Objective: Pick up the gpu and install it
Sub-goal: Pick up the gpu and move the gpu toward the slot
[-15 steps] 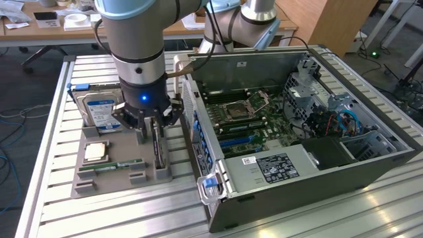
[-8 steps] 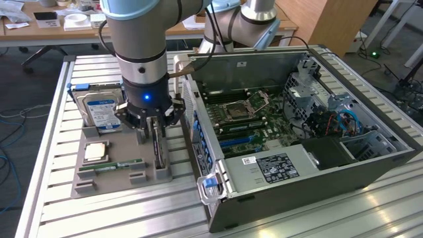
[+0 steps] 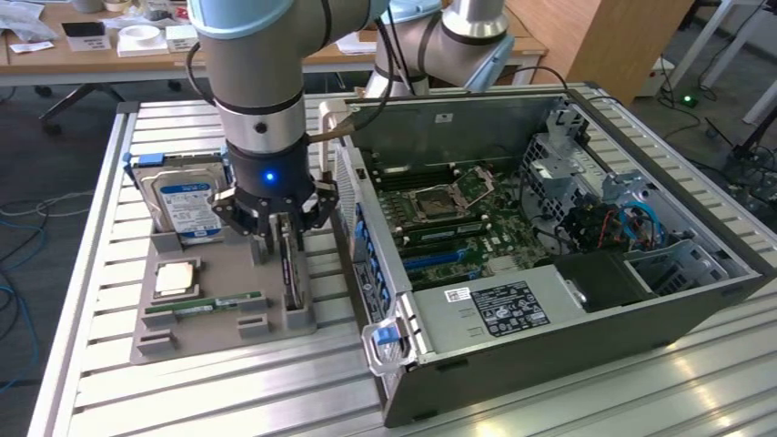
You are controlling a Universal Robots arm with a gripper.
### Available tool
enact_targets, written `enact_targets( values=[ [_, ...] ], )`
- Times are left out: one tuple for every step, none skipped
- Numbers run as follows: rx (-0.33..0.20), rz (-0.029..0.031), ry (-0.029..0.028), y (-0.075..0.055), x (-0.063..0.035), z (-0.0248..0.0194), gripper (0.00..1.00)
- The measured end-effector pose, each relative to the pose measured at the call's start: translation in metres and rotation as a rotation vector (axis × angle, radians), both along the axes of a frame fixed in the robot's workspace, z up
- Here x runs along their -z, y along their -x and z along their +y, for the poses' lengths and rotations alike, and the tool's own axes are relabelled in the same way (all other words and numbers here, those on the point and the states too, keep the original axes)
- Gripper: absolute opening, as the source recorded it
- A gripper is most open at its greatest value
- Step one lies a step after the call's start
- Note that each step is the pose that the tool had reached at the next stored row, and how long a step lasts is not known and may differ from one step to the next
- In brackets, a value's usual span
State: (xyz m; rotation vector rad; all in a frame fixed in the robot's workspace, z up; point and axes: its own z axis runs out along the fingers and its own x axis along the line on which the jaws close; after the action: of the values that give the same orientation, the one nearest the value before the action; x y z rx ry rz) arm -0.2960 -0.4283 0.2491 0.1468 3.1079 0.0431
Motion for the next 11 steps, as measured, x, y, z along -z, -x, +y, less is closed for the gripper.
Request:
enact_targets(
  values=[
    [0.000, -0.0001, 0.0031, 0.000, 0.0010, 0.0000, 0.43],
    [0.000, 0.0001, 0.0053, 0.000, 0.0021, 0.0000, 0.43],
    [0.000, 0.0002, 0.0068, 0.000, 0.0033, 0.0000, 0.43],
    [0.000, 0.0001, 0.0078, 0.000, 0.0045, 0.0000, 0.43],
    [0.000, 0.0001, 0.0085, 0.000, 0.0059, 0.0001, 0.43],
    [0.000, 0.0002, 0.0091, 0.000, 0.0075, 0.0001, 0.43],
    [0.000, 0.0001, 0.0095, 0.000, 0.0094, 0.0001, 0.43],
    [0.000, 0.0000, 0.0099, 0.000, 0.0112, 0.0001, 0.43],
    [0.000, 0.0001, 0.0106, 0.000, 0.0127, 0.0001, 0.43],
    [0.000, 0.0001, 0.0111, 0.000, 0.0139, 0.0001, 0.43],
    [0.000, 0.0001, 0.0115, 0.000, 0.0145, 0.0001, 0.43]
  ],
)
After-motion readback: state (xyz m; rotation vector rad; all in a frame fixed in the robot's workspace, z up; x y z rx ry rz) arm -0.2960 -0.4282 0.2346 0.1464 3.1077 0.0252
